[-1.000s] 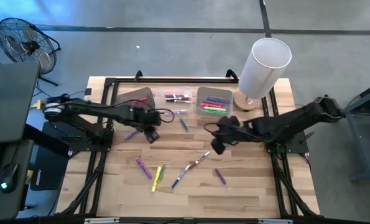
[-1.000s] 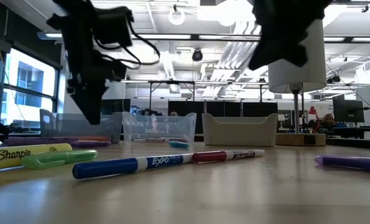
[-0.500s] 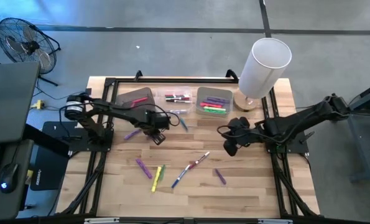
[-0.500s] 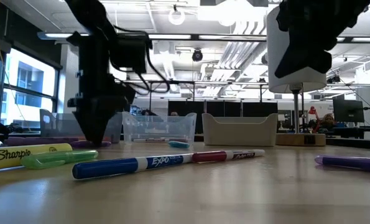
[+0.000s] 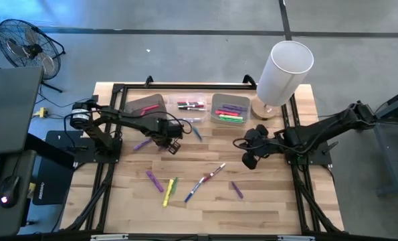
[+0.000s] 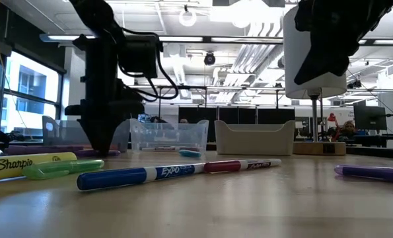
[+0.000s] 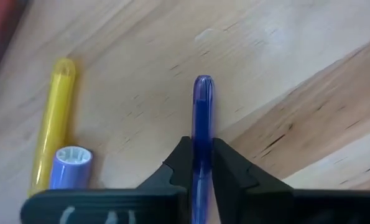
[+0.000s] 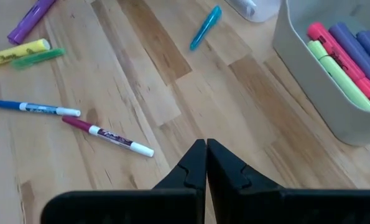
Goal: Pick & Place Markers
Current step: Put the blue pen into the black bin, then put the violet marker pen into the transparent bin
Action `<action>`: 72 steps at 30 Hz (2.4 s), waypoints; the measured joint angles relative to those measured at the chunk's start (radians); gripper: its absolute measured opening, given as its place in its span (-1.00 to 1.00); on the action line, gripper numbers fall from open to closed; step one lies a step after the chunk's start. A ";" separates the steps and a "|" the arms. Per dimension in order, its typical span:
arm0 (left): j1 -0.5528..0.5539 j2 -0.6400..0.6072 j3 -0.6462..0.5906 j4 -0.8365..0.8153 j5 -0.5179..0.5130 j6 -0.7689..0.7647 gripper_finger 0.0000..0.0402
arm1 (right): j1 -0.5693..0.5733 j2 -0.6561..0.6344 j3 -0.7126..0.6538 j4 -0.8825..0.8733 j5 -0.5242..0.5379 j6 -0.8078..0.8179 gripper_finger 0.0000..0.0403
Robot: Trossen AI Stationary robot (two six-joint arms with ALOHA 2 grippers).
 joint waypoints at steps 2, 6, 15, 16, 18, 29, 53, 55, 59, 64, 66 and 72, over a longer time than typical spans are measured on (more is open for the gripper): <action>0.001 0.000 0.000 0.001 0.023 -0.018 -0.87 | 0.000 0.000 0.000 0.000 -0.006 -0.018 -1.00; 0.001 0.001 0.004 0.009 0.052 -0.023 -0.87 | 0.000 0.000 0.000 0.000 -0.014 -0.036 -1.00; -0.002 -0.056 0.179 -0.163 0.061 0.131 -0.87 | 0.000 0.000 0.000 0.000 -0.024 -0.048 -1.00; 0.000 -0.056 0.210 -0.152 0.058 0.159 -0.87 | 0.000 0.000 0.000 0.000 -0.024 -0.048 -1.00; 0.000 -0.053 0.264 -0.180 0.046 0.211 -0.87 | 0.000 0.000 0.000 0.000 -0.024 -0.048 -1.00; 0.127 -0.092 0.392 -0.424 -0.070 0.496 -0.87 | 0.000 0.001 0.000 0.006 -0.027 -0.020 -1.00; 0.530 -0.249 0.079 -0.351 -0.098 0.736 -0.46 | 0.000 0.001 0.000 0.024 -0.036 -0.031 -1.00; 0.530 -0.250 0.076 -0.350 -0.083 0.730 -0.45 | 0.000 0.001 0.000 0.024 -0.036 -0.033 -1.00; 0.528 -0.270 0.075 -0.333 -0.031 0.688 -0.45 | 0.000 0.001 0.000 0.024 -0.036 -0.033 -1.00; 0.451 -0.351 0.075 -0.279 -0.021 0.608 -0.45 | 0.000 0.001 0.000 0.024 -0.036 -0.021 -1.00; 0.398 -0.390 0.075 -0.263 -0.038 0.548 -0.45 | 0.000 0.001 0.000 0.024 -0.035 -0.022 -1.00; 0.147 -0.441 0.076 -0.157 -0.116 0.380 -0.56 | 0.000 0.001 0.000 0.026 -0.036 -0.022 -1.00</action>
